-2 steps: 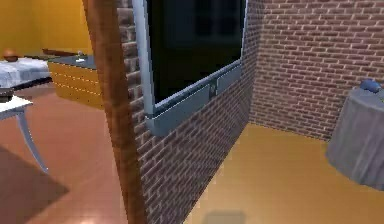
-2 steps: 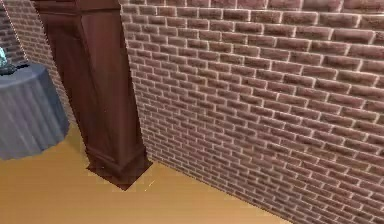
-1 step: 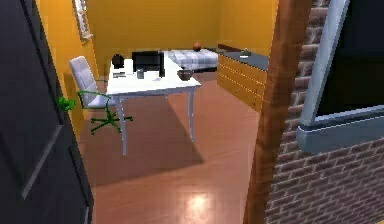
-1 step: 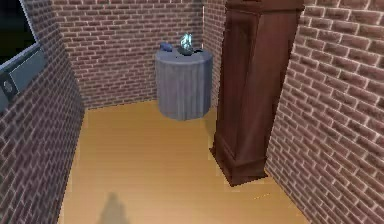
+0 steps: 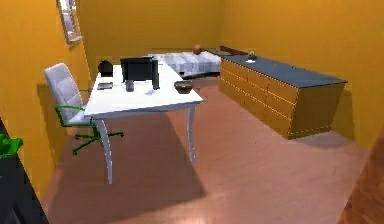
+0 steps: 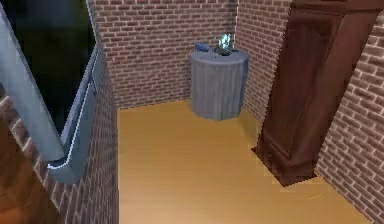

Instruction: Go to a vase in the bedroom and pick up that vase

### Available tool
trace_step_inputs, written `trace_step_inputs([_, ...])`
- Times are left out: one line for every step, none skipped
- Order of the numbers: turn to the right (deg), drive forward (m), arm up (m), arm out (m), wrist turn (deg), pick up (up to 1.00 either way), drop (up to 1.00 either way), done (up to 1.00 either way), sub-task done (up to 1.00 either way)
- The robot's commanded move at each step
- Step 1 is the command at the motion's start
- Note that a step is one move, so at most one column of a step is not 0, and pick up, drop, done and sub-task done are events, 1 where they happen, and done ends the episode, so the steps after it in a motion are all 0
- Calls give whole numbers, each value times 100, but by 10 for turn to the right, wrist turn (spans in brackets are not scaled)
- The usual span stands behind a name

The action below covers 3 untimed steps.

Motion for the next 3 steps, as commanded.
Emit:
trace_step_inputs([0, 45, 0, 0, 0, 0, 0, 0, 0])
trace_step_inputs([180, 0, 0, 0, 0, 0, 0, 0, 0])
trace_step_inputs([0, 100, 0, 0, 0, 0, 0, 0, 0])
